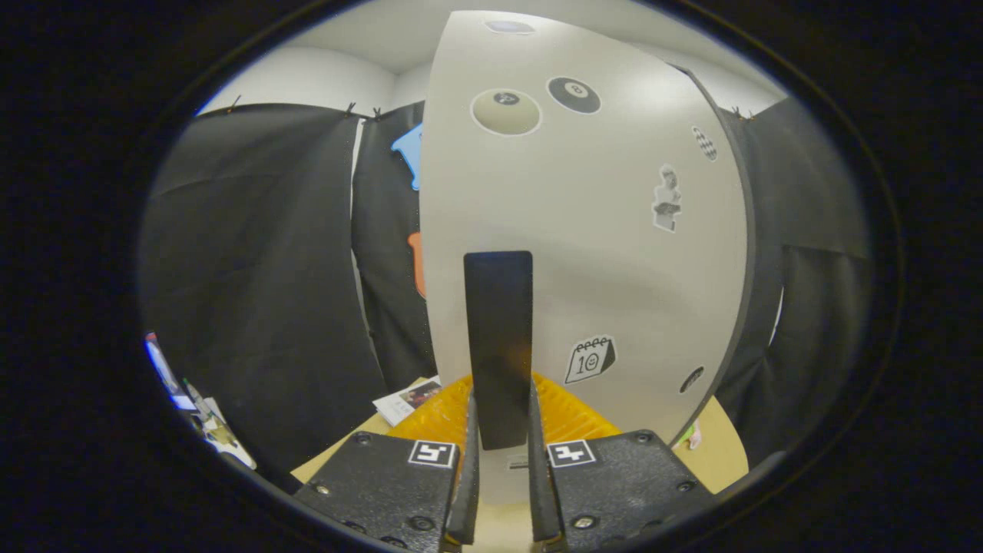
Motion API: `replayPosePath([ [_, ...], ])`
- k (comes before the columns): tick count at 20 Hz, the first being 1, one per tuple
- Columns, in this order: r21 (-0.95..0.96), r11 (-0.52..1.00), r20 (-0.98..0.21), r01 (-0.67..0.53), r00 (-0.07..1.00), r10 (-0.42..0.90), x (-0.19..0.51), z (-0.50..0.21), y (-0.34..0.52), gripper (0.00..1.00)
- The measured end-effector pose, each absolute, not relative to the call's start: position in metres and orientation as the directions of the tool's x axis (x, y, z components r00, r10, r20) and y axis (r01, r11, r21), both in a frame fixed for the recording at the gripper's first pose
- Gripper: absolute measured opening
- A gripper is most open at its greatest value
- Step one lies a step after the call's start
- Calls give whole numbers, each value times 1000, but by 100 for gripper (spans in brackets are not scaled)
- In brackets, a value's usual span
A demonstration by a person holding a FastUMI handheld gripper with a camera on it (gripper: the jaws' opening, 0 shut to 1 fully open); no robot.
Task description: Open the shoe cabinet door, grab the shoes and put them into the shoe cabinet, then close the shoe cabinet door.
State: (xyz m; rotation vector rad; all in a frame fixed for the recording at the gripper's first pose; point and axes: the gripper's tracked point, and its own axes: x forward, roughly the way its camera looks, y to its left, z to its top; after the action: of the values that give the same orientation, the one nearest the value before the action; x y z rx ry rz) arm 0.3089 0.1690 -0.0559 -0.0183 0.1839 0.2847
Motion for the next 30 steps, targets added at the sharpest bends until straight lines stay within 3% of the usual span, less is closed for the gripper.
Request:
replayPosePath([
  [19, 60, 977, -169, -206, 962, 213, 239, -59, 74, 23],
  [30, 16, 967, -185, -256, 949, 254, 233, -58, 37, 13],
])
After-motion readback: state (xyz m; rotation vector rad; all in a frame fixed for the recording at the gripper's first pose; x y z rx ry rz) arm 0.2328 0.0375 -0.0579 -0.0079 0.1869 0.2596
